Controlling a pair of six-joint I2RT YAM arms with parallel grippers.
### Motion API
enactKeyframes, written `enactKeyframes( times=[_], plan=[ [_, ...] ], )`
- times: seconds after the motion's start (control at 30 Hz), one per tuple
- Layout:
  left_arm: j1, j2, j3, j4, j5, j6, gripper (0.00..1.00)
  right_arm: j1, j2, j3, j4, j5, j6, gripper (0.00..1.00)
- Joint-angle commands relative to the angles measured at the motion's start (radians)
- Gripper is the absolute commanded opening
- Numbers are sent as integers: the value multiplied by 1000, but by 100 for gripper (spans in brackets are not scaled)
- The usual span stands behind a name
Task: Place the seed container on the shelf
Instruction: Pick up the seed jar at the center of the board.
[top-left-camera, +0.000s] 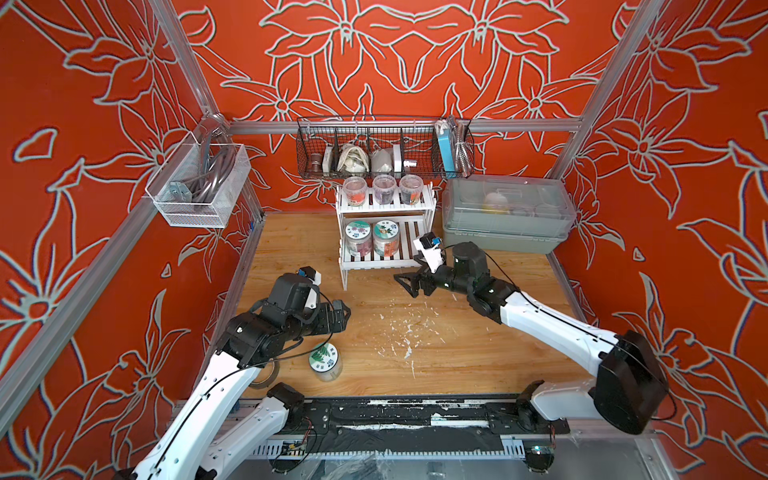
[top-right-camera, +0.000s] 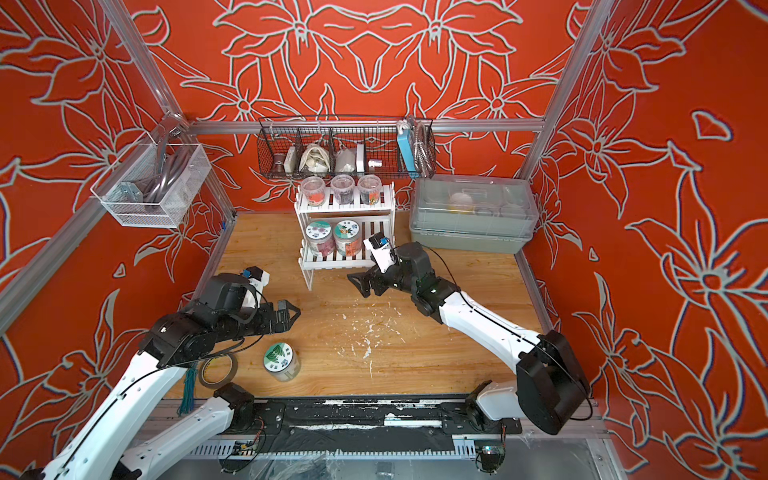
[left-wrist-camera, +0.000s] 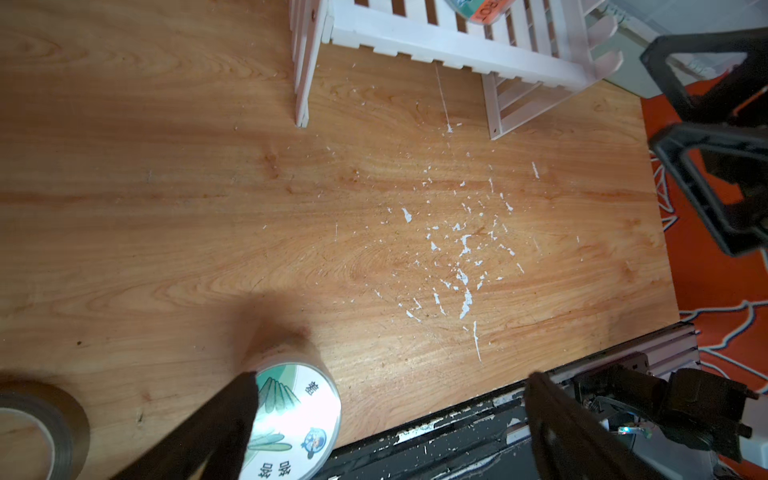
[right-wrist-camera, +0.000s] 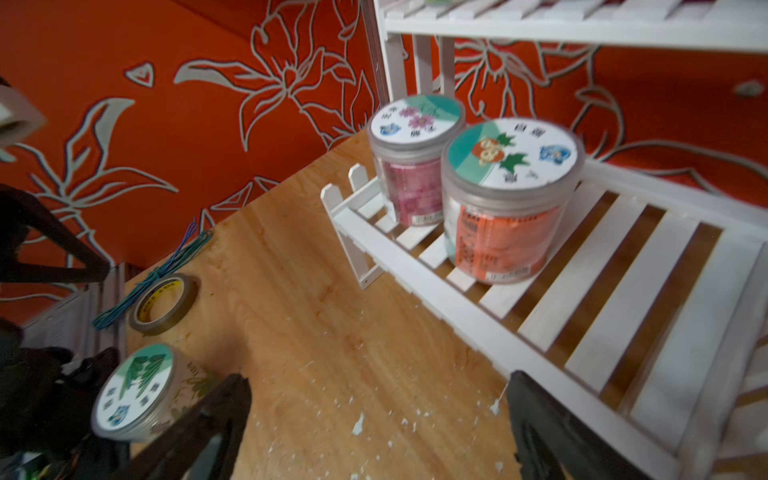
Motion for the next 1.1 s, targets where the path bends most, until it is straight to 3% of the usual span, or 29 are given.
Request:
enactKeyframes(
  times=[0.0, 0.13, 0.37, 0.67, 1.07],
  plan=[
    [-27, 17, -15, -63, -24, -40, 99, -1, -7, 35, -246, -65, 97, 98],
    [-96, 63, -14, -89, -119, -113, 99, 2, -15, 14, -343, -66, 158, 98],
    [-179, 228, -11, -200, -164, -247, 99, 11, -55, -68, -367, -78, 224, 98],
    [-194, 213, -112, -271, -285, -370, 99, 28, -56, -103, -357, -96, 243, 99],
    [-194, 181, -214, -141, -178, -408, 99, 54, -38, -119, -281, -101, 278, 99]
  ],
)
